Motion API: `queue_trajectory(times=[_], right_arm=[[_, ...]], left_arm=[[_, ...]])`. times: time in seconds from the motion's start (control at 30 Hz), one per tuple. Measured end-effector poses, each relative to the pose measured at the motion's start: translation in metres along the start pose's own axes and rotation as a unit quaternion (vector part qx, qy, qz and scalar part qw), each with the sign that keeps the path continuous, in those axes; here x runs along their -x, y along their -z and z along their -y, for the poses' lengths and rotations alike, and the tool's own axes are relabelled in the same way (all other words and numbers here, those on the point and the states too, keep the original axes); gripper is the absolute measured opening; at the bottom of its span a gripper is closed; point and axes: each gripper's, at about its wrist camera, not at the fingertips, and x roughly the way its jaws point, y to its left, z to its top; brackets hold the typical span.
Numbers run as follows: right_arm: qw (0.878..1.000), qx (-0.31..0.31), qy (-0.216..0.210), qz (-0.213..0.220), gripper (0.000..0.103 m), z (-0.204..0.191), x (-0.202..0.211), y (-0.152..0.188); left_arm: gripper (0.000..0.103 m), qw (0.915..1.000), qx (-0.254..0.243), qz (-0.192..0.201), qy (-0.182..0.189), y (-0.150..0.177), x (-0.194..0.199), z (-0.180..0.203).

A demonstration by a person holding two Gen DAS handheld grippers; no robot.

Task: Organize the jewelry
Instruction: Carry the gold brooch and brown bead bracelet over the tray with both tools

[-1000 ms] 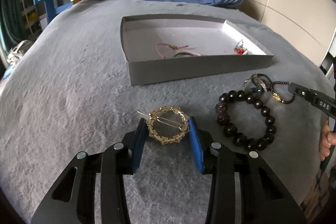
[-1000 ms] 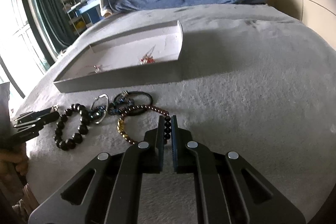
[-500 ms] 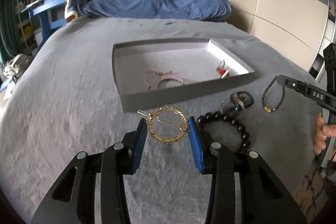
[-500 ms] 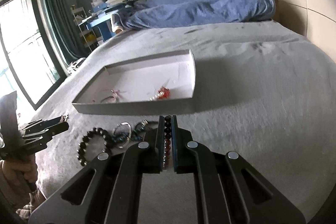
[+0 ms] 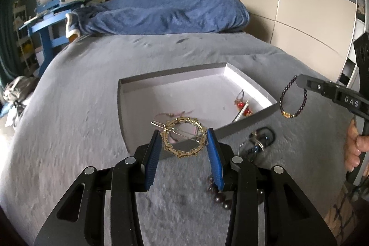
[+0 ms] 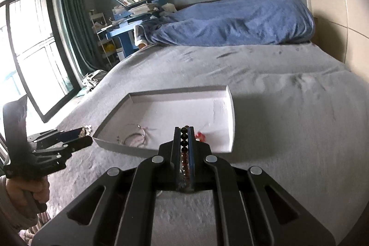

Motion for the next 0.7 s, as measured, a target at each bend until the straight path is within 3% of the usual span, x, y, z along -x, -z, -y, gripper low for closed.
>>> queue_trajectory(times=[0.7], right_arm=[[0.999, 0.048, -0.015, -0.003, 0.006, -0.037, -0.043, -0.053]], left_arm=[[0.041, 1.0, -0.003, -0.001, -0.006, -0.04, -0.038, -0.001]])
